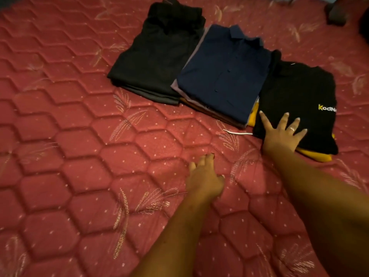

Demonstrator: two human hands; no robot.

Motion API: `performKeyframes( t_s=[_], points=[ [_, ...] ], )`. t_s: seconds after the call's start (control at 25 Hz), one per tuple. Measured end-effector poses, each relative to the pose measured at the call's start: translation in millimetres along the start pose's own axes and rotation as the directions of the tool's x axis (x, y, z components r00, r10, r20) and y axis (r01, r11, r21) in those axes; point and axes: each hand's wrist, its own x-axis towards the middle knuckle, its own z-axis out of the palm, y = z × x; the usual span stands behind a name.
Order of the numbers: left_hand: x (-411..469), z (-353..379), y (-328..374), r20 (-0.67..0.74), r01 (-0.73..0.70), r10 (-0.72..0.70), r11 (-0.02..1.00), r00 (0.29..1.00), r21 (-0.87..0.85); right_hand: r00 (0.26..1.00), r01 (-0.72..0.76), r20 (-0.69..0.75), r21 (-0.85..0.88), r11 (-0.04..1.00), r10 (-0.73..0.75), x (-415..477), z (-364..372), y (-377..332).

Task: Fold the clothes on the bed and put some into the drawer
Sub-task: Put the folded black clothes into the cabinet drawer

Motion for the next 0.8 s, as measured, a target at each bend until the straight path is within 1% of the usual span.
performKeyframes(
  t_s=[0.04, 0.12, 0.2, 0.28, 0.32, 0.36, 0.4, 0.44, 0.48, 0.52, 0.56, 0.6, 0.64, 0.68, 0.72, 0.76, 0.8],
  points=[
    [0, 3, 2, 0.004, 0.008, -0.008, 0.999, 1.0, 0.038, 1.0, 0.025, 0.005, 0.0, 1.0, -0.025, 11, -2, 2],
    [-3, 7, 3, 0.019, 0.029, -0.03, 0.999, 0.999, 0.044, 0.997, 0.077, -0.011, 0.011, 0.997, -0.077, 27, -7, 7],
    [2, 13, -1, 0.063, 0.065, -0.065, 0.998, 0.996, 0.011, 0.994, 0.096, -0.059, 0.063, 0.993, -0.092, 37, -20, 14],
    [6, 14, 1, 0.102, 0.099, -0.095, 0.994, 0.99, -0.035, 0.993, 0.118, -0.044, 0.142, 0.983, -0.113, 37, -34, 16],
    [7, 12, 5, 0.099, 0.12, -0.113, 0.99, 0.989, -0.072, 0.989, 0.146, -0.017, 0.16, 0.976, -0.145, 29, -42, 14],
    [5, 8, 10, 0.094, 0.151, -0.139, 0.98, 0.986, -0.128, 0.983, 0.179, 0.017, 0.175, 0.968, -0.185, 17, -50, 11],
    [2, 2, 13, 0.101, 0.189, -0.17, 0.956, 0.98, -0.224, 0.973, 0.208, 0.056, 0.196, 0.958, -0.223, 1, -57, 7],
    [-2, -4, 16, 0.125, 0.236, -0.204, 0.897, 0.971, -0.373, 0.96, 0.229, 0.108, 0.221, 0.948, -0.257, -18, -63, 2],
    [-10, -10, 17, 0.165, 0.273, -0.219, 0.791, 0.962, -0.547, 0.939, 0.248, 0.176, 0.246, 0.937, -0.295, -39, -66, -2],
    [-18, -13, 17, 0.232, 0.312, -0.21, 0.66, 0.95, -0.683, 0.902, 0.278, 0.255, 0.274, 0.921, -0.349, -63, -69, -7],
    [-27, -15, 17, 0.291, 0.344, -0.185, 0.548, 0.939, -0.762, 0.848, 0.318, 0.331, 0.306, 0.897, -0.413, -87, -70, -13],
    [-34, -13, 11, 0.323, 0.369, -0.179, 0.477, 0.929, -0.798, 0.783, 0.355, 0.396, 0.348, 0.868, -0.479, -113, -71, -19],
    [-42, -11, 5, 0.326, 0.381, -0.199, 0.418, 0.924, -0.825, 0.708, 0.391, 0.446, 0.397, 0.83, -0.547, -139, -71, -25],
    [-54, -7, -7, 0.309, 0.387, -0.25, 0.382, 0.918, -0.839, 0.63, 0.409, 0.488, 0.453, 0.792, -0.604, -169, -70, -30],
    [-65, -3, -23, 0.267, 0.372, -0.303, 0.375, 0.915, -0.849, 0.567, 0.413, 0.512, 0.501, 0.76, -0.645, -196, -68, -35],
    [-76, -2, -43, 0.216, 0.349, -0.338, 0.405, 0.916, -0.845, 0.516, 0.424, 0.525, 0.529, 0.735, -0.677, -220, -65, -39],
    [-90, -2, -60, 0.219, 0.351, -0.334, 0.412, 0.917, -0.841, 0.476, 0.447, 0.531, 0.54, 0.713, -0.701, -244, -61, -42]
  ],
)
